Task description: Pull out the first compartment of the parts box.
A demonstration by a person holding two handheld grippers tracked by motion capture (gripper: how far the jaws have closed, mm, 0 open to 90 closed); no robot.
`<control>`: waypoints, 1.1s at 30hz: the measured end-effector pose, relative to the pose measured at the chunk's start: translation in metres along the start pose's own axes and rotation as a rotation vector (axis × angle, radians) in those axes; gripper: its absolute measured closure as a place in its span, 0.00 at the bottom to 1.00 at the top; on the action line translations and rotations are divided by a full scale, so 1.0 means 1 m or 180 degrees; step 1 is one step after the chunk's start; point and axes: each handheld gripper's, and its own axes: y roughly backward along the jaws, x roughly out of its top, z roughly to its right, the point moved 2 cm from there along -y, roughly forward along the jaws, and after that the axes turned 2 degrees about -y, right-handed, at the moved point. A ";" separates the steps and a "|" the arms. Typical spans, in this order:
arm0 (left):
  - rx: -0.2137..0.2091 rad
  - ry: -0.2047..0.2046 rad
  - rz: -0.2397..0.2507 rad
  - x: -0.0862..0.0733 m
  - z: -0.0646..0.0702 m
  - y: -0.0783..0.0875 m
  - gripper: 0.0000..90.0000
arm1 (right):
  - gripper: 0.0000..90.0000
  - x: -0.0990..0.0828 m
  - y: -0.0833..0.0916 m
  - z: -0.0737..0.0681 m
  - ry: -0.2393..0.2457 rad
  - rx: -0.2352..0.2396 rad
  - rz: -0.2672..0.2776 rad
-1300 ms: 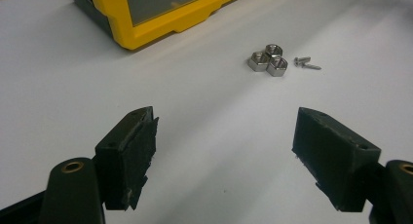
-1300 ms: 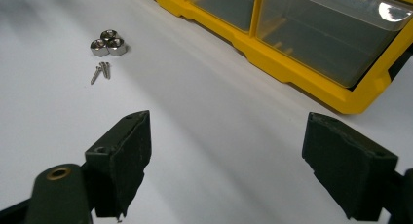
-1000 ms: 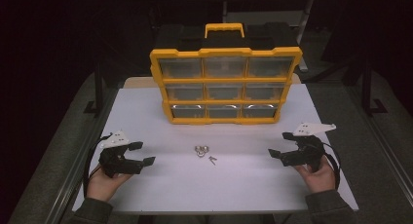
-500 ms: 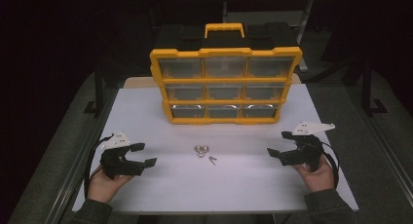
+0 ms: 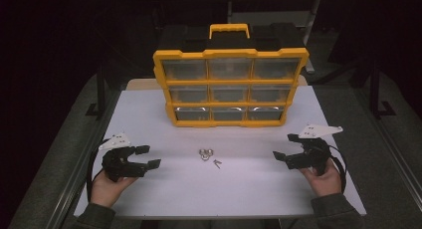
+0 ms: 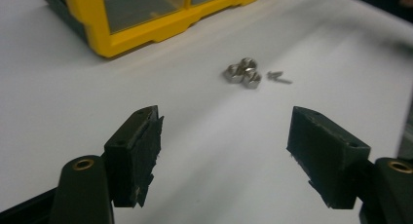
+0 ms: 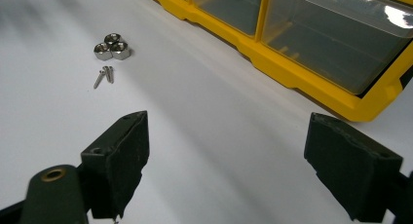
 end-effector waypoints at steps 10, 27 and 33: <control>-0.0251 0.0129 0.0224 0.021 0.001 0.005 0.35 | 0.17 0.001 -0.001 -0.001 -0.0032 0.0009 -0.0012; -0.0572 0.0515 0.0714 0.094 0.001 -0.020 0.43 | 0.17 -0.001 -0.007 -0.004 0.0042 0.0045 -0.0101; -0.0608 0.0736 0.0940 0.131 -0.005 -0.028 0.47 | 0.19 0.001 -0.009 -0.006 0.0053 0.0059 -0.0092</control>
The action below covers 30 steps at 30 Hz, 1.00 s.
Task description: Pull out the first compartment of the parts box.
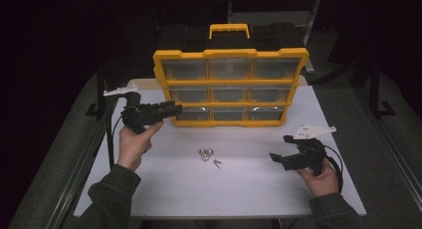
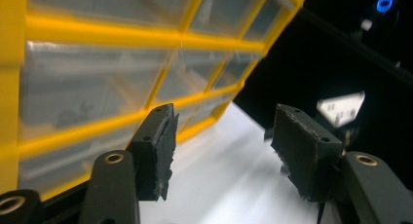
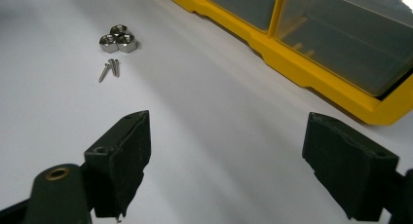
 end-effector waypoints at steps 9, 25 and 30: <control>0.0221 0.0355 0.0266 0.022 -0.002 -0.008 0.56 | 0.20 0.000 0.000 -0.001 -0.0006 0.0006 -0.0016; 0.0138 0.0708 0.0570 0.061 -0.009 -0.025 0.70 | 0.21 0.000 0.000 0.002 -0.0055 0.0006 0.0017; 0.0333 0.0648 0.0593 0.066 -0.011 -0.029 0.74 | 0.20 0.000 0.002 0.003 -0.0051 -0.0032 0.0044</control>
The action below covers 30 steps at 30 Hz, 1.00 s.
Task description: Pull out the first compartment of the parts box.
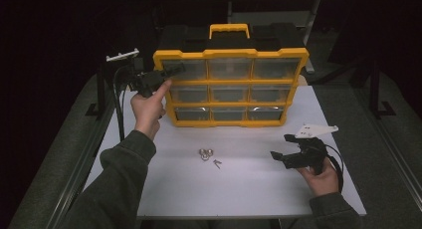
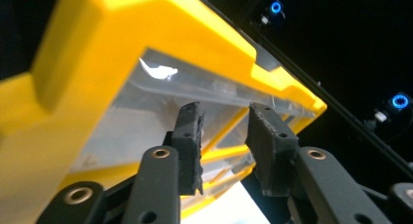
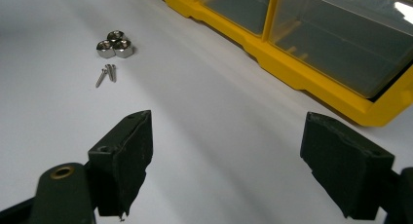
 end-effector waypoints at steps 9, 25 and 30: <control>-0.0039 0.0119 0.0064 0.000 -0.006 -0.006 0.81 | 0.19 -0.001 0.002 0.002 0.0020 -0.0065 0.0007; -0.0187 0.0311 0.0111 -0.004 -0.002 -0.009 0.84 | 0.21 -0.002 0.006 0.000 0.0057 -0.0074 0.0082; -0.0314 0.0412 0.0159 -0.009 -0.003 -0.007 0.83 | 0.21 -0.002 0.005 0.000 0.0082 -0.0079 0.0085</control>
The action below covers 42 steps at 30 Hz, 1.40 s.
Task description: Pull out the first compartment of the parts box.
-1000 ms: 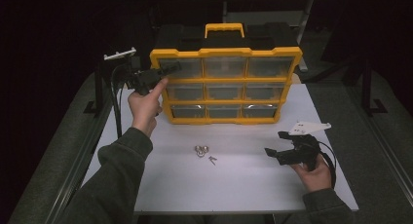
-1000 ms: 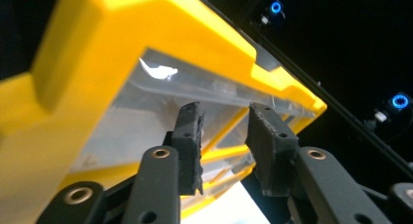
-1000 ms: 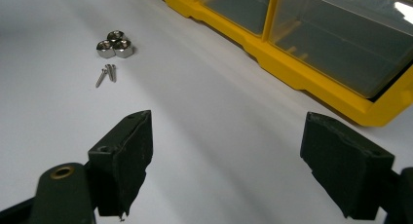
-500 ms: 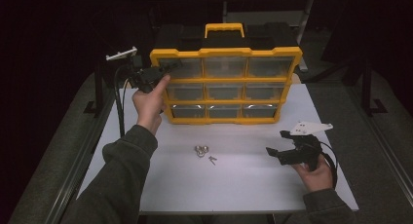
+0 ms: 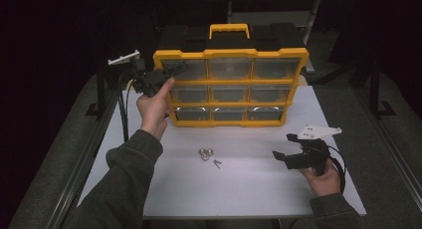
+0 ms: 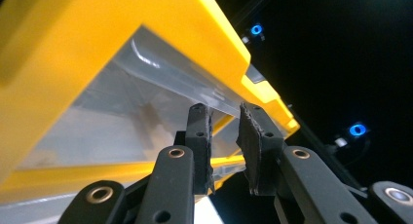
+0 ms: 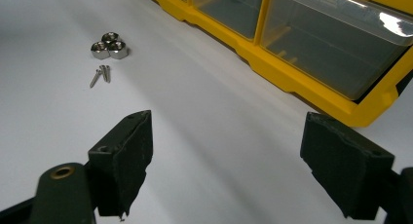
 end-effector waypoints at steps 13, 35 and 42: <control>-0.0111 0.0009 -0.0043 -0.007 0.005 0.010 0.85 | 0.21 -0.002 0.000 0.000 0.0010 -0.0049 -0.0017; 0.0069 -0.0513 -0.0347 -0.018 0.024 0.029 0.84 | 0.21 -0.005 0.002 0.002 -0.0038 -0.0052 -0.0032; 0.0160 -0.1177 -0.0700 -0.007 0.043 0.035 0.77 | 0.21 -0.004 0.006 0.001 0.0023 -0.0083 0.0023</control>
